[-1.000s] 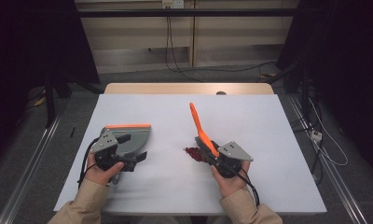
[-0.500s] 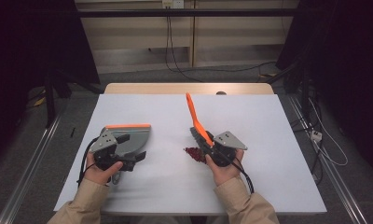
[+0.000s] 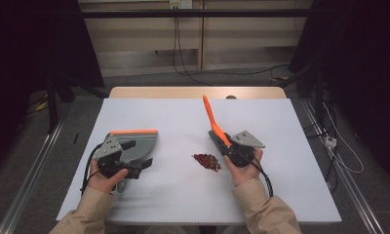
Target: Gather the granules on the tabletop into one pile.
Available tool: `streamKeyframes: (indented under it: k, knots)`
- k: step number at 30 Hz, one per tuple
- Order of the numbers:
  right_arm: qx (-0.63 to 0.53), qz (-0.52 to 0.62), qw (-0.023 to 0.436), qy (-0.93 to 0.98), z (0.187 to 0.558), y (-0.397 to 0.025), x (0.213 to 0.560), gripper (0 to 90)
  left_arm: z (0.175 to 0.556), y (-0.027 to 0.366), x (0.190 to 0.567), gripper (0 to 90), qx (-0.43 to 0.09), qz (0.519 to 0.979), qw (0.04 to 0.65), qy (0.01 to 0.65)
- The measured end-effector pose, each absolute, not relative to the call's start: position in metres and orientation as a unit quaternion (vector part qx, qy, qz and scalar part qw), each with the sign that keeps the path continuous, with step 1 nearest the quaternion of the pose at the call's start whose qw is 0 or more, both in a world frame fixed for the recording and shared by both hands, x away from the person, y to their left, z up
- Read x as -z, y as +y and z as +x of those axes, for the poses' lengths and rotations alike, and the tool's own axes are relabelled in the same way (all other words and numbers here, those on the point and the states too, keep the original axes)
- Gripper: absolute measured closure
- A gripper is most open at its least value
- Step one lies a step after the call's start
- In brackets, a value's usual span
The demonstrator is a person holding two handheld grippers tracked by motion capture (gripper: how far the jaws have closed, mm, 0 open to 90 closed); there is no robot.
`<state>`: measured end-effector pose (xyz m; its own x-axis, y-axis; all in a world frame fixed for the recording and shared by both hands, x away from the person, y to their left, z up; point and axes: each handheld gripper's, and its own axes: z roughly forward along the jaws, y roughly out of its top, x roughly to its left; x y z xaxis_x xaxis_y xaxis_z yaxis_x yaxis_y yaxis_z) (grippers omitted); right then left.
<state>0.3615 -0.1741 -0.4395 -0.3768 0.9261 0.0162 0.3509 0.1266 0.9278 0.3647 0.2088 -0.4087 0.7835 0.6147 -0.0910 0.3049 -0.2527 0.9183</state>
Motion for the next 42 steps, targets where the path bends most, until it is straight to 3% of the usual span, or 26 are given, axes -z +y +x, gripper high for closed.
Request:
streamKeyframes:
  k: [10, 18, 29, 42]
  knots:
    - [-0.480, 0.449, 0.291, 0.695, 0.356, -0.161, 0.443, 71.0, 0.364, 0.209, 0.409, 5.6, -0.144, 0.779, 0.535, 0.295]
    - [-0.501, 0.446, 0.287, 0.684, 0.357, -0.159, 0.422, 71.0, 0.364, 0.208, 0.409, 5.6, -0.144, 0.779, 0.534, 0.294]
    - [-0.480, 0.396, 0.236, 0.746, 0.368, -0.123, 0.416, 71.0, 0.364, 0.210, 0.408, 5.6, -0.148, 0.779, 0.534, 0.294]
    - [-0.429, 0.367, 0.200, 0.800, 0.362, -0.126, 0.417, 71.1, 0.363, 0.208, 0.408, 5.6, -0.149, 0.780, 0.534, 0.290]
